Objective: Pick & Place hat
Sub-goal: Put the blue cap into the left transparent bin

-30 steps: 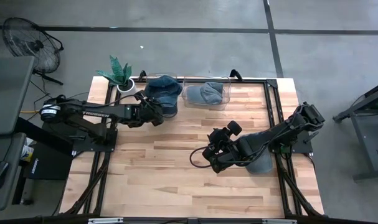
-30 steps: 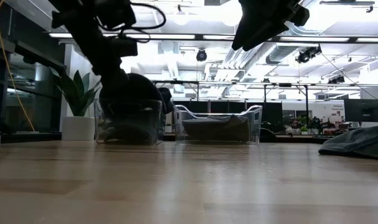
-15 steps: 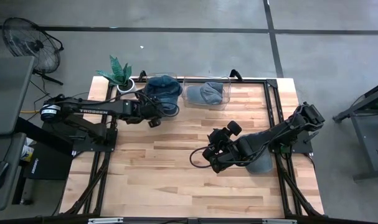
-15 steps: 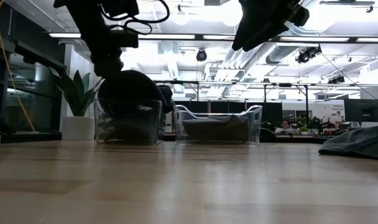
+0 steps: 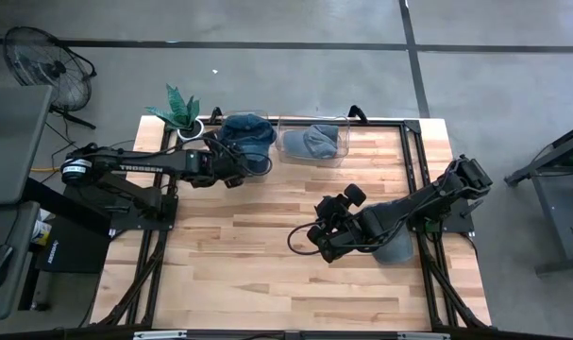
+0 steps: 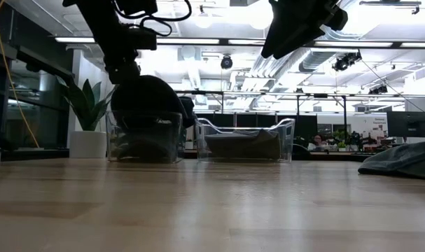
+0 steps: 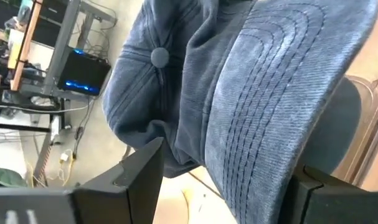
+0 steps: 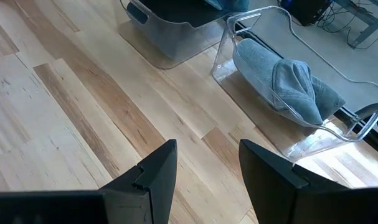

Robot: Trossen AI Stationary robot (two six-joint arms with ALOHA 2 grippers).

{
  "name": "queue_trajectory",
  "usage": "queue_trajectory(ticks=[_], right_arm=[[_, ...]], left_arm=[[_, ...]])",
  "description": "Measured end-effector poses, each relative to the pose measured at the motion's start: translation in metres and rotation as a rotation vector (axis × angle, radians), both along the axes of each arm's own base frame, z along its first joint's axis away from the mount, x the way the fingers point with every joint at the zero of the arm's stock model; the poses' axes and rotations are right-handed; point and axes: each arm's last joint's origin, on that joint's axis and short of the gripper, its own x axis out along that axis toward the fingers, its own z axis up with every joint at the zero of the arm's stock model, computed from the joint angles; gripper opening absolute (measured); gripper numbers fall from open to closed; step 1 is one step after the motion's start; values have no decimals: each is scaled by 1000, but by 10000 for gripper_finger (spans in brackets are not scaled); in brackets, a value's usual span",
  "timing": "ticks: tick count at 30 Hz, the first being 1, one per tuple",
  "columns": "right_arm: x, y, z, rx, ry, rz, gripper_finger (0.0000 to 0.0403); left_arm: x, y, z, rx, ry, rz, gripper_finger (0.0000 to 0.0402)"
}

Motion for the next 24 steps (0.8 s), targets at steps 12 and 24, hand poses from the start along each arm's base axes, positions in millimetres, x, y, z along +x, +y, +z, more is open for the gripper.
queue_trajectory(ticks=[12,24], right_arm=[[0,0,0,5,3,2,168],[33,-1,0,-120,-30,159,168]], left_arm=[[0,-3,-3,-107,29,-88,218],[1,-2,-2,-68,55,-98,218]])
